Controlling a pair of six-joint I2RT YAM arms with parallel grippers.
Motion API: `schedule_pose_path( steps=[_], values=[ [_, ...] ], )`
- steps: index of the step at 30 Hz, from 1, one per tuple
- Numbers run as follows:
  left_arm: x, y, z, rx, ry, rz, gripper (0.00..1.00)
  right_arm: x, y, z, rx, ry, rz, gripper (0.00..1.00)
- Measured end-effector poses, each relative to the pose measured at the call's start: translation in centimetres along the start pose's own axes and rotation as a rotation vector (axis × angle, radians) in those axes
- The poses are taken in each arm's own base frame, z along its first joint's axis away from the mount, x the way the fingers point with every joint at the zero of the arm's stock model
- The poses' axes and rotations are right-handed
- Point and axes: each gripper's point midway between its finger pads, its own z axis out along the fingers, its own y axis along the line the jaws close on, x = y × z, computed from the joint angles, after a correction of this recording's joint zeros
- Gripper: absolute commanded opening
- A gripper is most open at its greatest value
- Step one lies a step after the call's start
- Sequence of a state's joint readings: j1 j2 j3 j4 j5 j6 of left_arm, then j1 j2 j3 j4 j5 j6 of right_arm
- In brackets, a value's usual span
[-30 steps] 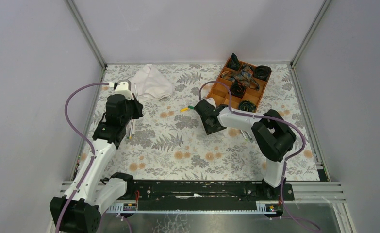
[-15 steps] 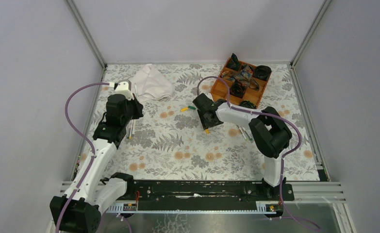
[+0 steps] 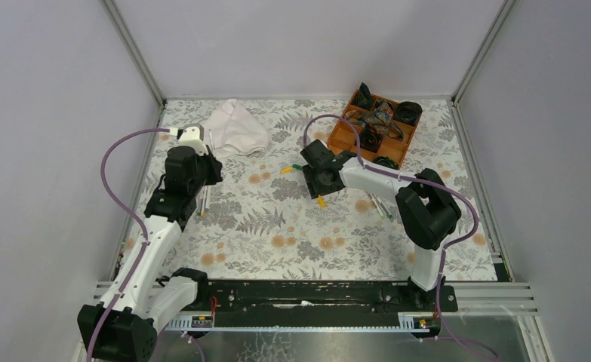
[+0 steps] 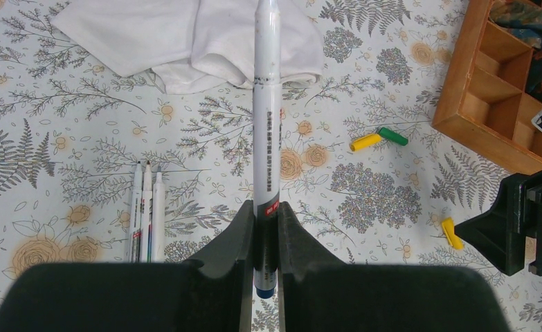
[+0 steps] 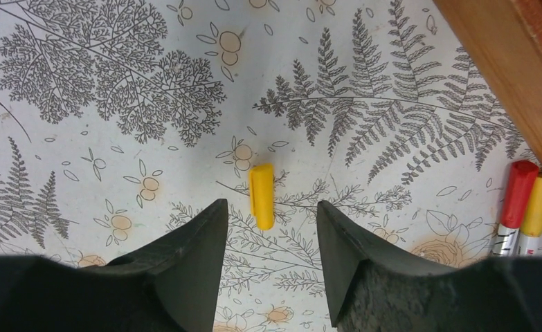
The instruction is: Insert the pens into the pen caps
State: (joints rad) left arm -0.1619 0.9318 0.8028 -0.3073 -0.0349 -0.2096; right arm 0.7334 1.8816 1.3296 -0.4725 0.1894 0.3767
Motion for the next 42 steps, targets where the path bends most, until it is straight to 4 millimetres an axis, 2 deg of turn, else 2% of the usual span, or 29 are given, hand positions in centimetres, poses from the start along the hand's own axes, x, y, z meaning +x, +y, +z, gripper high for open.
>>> schedule_pose_path(
  steps=[10,19,27,33,42],
  values=[
    [0.0,0.0,0.0,0.000,0.000,0.000,0.00,0.6,0.6,0.1,-0.020,0.016,-0.050,0.44],
    [0.0,0.0,0.0,0.000,0.000,0.000,0.00,2.4,0.9,1.8,-0.004,0.072,-0.100,0.39],
    [0.0,0.0,0.0,0.000,0.000,0.000,0.00,2.7,0.7,2.4,0.022,0.080,-0.115,0.25],
    [0.0,0.0,0.0,0.000,0.000,0.000,0.00,2.4,0.5,2.6,0.041,0.068,-0.112,0.30],
    [0.0,0.0,0.0,0.000,0.000,0.000,0.00,1.8,0.7,2.8,0.041,0.055,-0.110,0.31]
  ],
)
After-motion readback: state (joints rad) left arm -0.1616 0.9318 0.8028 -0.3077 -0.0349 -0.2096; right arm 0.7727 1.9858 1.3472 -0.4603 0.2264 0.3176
